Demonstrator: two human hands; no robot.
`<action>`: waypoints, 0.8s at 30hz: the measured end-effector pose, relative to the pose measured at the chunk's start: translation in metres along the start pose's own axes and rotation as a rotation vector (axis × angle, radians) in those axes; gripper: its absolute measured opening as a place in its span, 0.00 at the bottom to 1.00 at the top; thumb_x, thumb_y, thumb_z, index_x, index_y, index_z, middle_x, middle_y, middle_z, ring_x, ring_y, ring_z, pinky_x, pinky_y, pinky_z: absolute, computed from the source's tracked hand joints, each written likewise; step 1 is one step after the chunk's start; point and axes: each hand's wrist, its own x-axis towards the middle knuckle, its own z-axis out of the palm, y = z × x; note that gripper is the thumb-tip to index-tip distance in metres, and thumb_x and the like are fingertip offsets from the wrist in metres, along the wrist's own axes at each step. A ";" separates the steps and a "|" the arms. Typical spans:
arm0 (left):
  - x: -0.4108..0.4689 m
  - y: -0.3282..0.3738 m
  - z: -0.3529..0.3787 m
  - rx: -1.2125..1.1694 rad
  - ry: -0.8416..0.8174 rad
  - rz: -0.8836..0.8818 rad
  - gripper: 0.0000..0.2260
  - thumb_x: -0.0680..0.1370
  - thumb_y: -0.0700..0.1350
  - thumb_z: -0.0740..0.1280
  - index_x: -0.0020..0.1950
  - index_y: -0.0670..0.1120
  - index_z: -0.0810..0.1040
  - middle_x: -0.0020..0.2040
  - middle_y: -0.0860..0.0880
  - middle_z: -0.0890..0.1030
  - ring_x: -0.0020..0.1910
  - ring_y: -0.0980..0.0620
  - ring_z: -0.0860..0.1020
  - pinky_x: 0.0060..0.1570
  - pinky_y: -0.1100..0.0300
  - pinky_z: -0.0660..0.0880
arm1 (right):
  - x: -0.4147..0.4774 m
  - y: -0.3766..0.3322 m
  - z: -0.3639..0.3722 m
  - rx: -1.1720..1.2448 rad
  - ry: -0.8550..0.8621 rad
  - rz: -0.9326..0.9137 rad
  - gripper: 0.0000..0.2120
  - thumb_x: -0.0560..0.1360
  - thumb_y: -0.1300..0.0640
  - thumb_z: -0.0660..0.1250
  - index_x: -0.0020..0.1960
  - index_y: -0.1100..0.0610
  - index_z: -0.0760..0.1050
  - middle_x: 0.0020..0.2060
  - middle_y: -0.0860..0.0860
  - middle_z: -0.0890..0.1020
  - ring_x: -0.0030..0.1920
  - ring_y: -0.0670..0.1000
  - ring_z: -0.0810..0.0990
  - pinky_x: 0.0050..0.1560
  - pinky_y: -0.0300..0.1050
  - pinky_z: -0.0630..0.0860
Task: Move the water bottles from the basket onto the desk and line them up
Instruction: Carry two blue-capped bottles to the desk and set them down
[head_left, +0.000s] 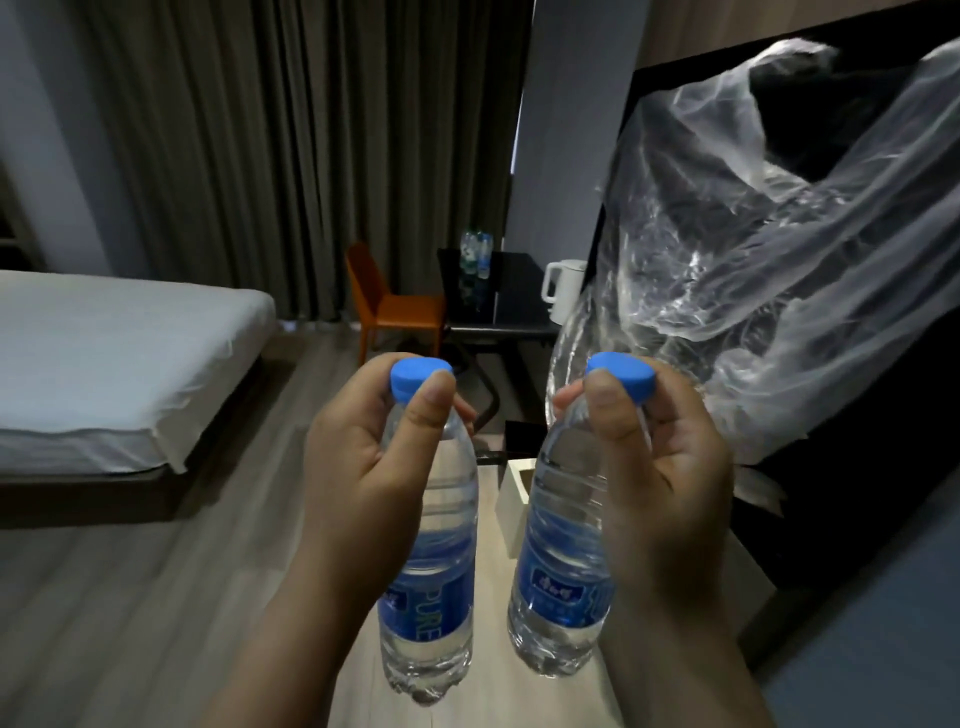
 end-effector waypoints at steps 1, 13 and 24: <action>0.011 -0.008 -0.003 0.012 -0.002 0.004 0.15 0.75 0.58 0.59 0.43 0.49 0.77 0.37 0.48 0.81 0.37 0.52 0.80 0.39 0.53 0.78 | 0.008 0.007 0.010 -0.002 -0.004 -0.013 0.15 0.75 0.42 0.63 0.49 0.53 0.78 0.40 0.48 0.83 0.42 0.49 0.82 0.44 0.44 0.78; 0.182 -0.116 -0.065 0.001 -0.012 0.036 0.14 0.75 0.58 0.59 0.43 0.49 0.77 0.37 0.48 0.80 0.38 0.51 0.79 0.42 0.49 0.78 | 0.117 0.088 0.162 -0.006 0.007 -0.054 0.15 0.75 0.43 0.62 0.48 0.53 0.78 0.41 0.48 0.82 0.43 0.49 0.81 0.44 0.36 0.75; 0.304 -0.226 -0.064 0.052 0.033 0.028 0.15 0.75 0.58 0.59 0.43 0.49 0.77 0.39 0.49 0.81 0.40 0.51 0.80 0.42 0.50 0.78 | 0.218 0.181 0.245 -0.005 -0.035 -0.005 0.16 0.74 0.42 0.62 0.49 0.54 0.78 0.40 0.50 0.82 0.41 0.50 0.80 0.43 0.38 0.76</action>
